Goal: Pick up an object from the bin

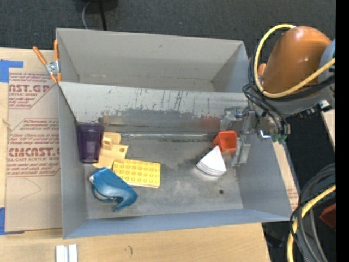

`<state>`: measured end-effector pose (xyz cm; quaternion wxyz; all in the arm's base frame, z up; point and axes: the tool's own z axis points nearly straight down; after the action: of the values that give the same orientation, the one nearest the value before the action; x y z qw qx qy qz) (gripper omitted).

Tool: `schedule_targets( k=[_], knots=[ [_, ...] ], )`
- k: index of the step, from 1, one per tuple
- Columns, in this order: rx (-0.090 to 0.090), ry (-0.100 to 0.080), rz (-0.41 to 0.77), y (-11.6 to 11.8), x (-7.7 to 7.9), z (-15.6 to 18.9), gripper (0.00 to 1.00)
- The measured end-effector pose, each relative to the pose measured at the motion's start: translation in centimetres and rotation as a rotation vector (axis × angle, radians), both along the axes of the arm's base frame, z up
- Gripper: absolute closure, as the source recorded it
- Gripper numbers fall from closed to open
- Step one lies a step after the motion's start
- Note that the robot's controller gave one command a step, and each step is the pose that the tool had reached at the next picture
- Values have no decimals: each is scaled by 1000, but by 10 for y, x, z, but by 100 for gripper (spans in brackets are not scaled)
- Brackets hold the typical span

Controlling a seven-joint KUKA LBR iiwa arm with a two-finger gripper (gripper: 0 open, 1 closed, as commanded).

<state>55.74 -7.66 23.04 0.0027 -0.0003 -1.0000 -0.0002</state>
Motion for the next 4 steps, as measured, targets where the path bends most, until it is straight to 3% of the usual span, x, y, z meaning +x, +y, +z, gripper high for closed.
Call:
schedule_targets(
  k=[1,3,4],
  knots=[
    [-1,-8,1,0,1,5,0],
    [-1,-13,36,-24,15,-95,0],
    [-1,-10,184,-32,16,-126,0]
  ],
)
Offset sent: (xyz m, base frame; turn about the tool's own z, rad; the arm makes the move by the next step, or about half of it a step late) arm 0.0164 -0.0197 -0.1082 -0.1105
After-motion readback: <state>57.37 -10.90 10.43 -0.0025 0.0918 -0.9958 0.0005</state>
